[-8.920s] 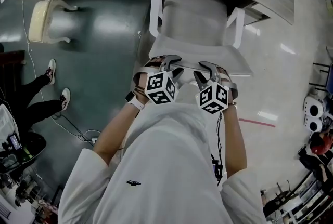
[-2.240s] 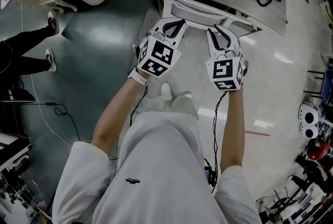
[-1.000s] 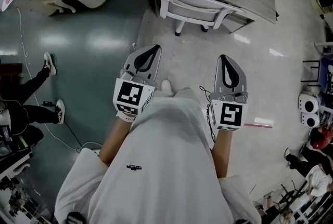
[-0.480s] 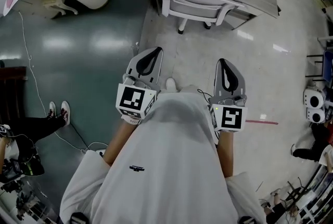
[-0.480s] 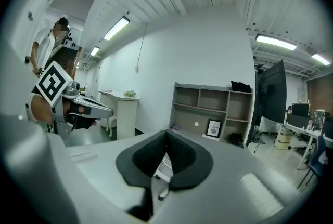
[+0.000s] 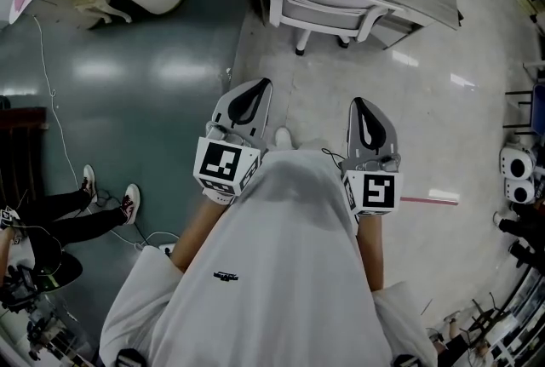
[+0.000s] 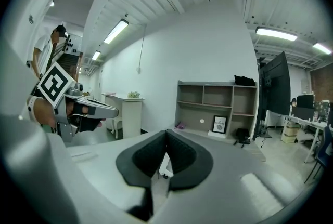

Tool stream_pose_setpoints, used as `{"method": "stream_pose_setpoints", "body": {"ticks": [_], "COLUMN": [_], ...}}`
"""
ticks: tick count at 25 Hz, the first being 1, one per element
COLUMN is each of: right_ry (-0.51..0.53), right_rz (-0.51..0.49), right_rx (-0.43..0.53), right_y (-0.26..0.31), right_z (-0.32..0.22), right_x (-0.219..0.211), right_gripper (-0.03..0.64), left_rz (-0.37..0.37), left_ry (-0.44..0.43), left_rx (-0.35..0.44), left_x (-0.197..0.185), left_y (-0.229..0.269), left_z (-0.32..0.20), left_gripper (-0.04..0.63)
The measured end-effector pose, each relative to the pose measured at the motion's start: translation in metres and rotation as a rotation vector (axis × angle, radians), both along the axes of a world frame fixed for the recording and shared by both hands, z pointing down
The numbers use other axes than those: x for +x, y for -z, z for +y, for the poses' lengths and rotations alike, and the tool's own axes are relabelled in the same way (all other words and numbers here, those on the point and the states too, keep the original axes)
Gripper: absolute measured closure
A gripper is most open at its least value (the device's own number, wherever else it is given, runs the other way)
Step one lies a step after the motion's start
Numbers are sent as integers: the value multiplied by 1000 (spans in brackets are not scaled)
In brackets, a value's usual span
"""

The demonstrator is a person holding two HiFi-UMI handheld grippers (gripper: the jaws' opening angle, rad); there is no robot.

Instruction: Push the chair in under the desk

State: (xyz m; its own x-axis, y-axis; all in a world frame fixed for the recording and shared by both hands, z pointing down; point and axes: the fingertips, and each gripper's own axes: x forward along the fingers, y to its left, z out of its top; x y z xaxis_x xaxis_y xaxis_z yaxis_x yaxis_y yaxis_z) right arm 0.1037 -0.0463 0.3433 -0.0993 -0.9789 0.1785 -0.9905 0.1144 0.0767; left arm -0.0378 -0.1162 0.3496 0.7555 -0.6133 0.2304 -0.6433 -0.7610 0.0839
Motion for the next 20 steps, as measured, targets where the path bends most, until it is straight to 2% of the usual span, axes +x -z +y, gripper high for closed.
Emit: {"method": "stream_pose_setpoints", "body": {"ticks": [4, 20], "right_ry": [15, 15], "right_rz": [26, -1], "right_rx": [-24, -18], "right_y": [-2, 1], "right_z": [-3, -7], "right_x": [-2, -1], "right_gripper": [604, 604], "left_rz": [-10, -6], "left_ry": [-7, -17], "left_rx": [-3, -18], "left_x": [3, 8], "left_y": [-2, -5], "left_z": [0, -1], "left_gripper": [589, 588]}}
